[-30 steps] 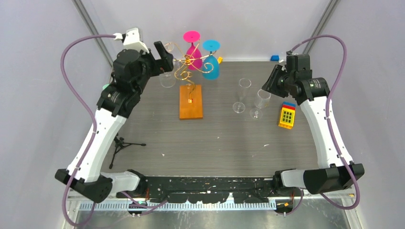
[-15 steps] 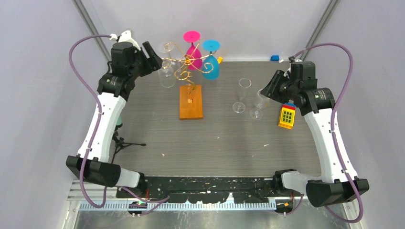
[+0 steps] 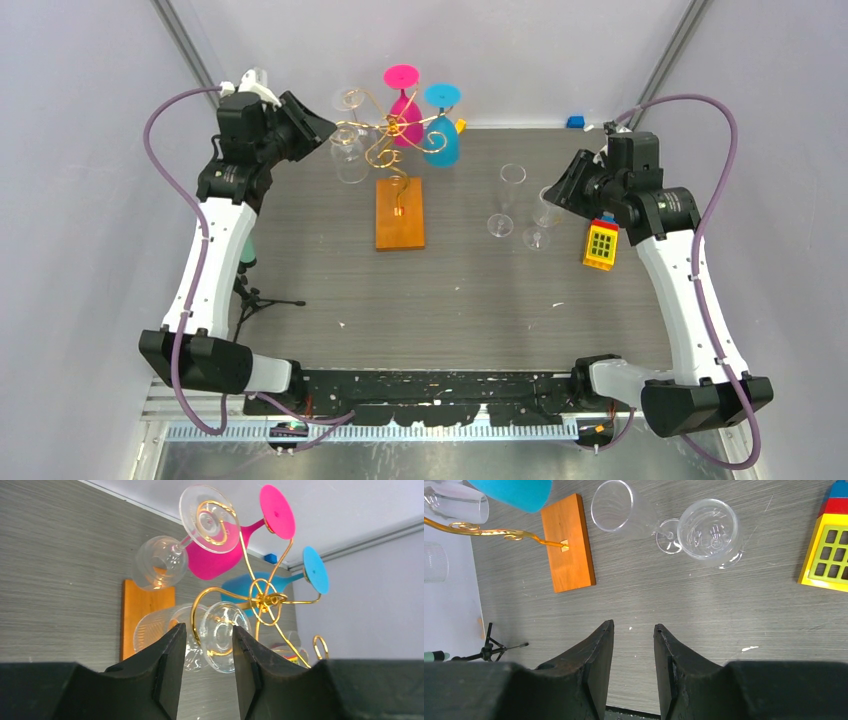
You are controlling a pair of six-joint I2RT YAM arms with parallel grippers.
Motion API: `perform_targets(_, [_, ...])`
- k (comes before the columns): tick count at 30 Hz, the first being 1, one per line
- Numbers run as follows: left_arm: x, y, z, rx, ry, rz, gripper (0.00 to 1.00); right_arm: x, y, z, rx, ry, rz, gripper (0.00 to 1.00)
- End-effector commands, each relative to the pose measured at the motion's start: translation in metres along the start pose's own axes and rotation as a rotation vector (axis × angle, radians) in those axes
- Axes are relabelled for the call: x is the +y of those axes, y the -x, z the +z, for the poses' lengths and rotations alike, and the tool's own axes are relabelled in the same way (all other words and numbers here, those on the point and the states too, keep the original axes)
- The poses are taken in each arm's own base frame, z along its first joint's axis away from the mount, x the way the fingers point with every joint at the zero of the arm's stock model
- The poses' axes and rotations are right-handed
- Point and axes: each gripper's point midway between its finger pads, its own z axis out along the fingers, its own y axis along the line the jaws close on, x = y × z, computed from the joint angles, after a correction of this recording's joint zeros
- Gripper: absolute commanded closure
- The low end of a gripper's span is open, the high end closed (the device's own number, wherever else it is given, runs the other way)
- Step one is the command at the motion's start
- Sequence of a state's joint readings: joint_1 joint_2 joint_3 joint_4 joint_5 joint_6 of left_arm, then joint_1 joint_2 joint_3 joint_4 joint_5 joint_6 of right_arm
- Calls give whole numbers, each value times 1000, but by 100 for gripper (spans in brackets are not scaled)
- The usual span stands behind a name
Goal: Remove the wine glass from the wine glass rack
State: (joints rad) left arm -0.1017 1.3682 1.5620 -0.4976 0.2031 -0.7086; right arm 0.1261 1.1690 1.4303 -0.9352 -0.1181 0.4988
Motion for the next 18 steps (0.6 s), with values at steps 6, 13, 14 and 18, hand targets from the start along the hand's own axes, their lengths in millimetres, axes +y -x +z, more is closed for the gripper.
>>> perform_targets(6, [-29, 13, -11, -47, -135, -42, 54, 7, 8, -7, -51, 42, -5, 59])
perform_targets(13, [-29, 0, -7, 2, -155, -105, 56, 6, 7, -6, -51, 41, -2, 59])
perform_targets(14, [-30, 0, -7, 3, -162, -112, 57, 6, 6, -6, -50, 40, -2, 59])
perform_targets(18, [-34, 1, -10, -2, -181, -127, 64, 5, 6, -6, -53, 37, -1, 59])
